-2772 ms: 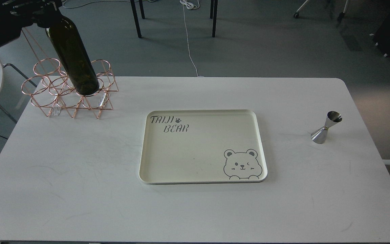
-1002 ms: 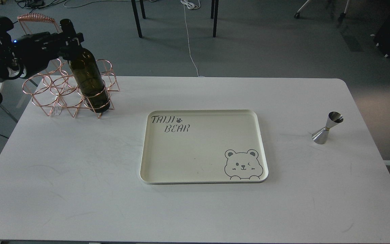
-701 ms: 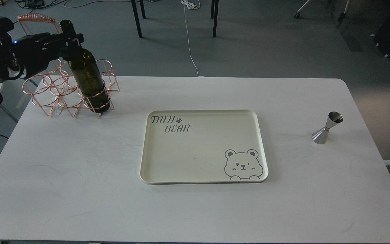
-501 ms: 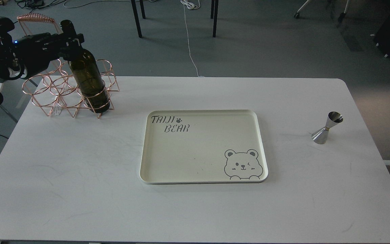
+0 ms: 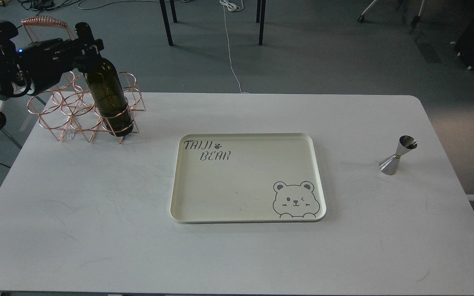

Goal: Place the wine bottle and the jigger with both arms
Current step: 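Lower the bottle upright into a slot of the copper rack, then open the left gripper and withdraw it from the bottle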

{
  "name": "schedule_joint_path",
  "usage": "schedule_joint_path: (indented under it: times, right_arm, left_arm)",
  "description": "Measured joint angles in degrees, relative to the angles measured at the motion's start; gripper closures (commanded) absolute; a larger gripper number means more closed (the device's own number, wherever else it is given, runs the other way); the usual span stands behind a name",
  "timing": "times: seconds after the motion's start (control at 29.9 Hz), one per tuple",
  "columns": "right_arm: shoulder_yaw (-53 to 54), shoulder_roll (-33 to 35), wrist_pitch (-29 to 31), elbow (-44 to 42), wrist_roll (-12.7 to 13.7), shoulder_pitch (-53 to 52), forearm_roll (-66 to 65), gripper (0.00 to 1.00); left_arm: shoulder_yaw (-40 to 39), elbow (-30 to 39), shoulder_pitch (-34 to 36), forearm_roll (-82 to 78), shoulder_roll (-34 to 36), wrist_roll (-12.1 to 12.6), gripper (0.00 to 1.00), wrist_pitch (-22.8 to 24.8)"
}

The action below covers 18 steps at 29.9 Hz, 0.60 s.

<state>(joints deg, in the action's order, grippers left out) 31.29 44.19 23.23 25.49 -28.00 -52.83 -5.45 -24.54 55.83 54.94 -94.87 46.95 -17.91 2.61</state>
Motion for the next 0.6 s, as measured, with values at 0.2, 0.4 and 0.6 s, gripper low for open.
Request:
schedule_joint_path:
  times: [0.2, 0.4, 0.6]
  right_arm:
    - [0.0, 0.0, 0.0, 0.0, 0.0, 0.0, 0.0, 0.03]
    - [0.0, -0.1, 0.0, 0.0, 0.0, 0.0, 0.0, 0.03]
    - [0.0, -0.2, 0.0, 0.0, 0.0, 0.0, 0.0, 0.03]
  left_arm:
    - [0.0, -0.1, -0.1, -0.3, 0.3, -0.3, 0.91, 0.1]
    - [0.0, -0.1, -0.1, -0.2, 0.2, -0.1, 0.8, 0.1]
    - [0.0, -0.1, 0.0, 0.1, 0.0, 0.0, 0.34, 0.0]
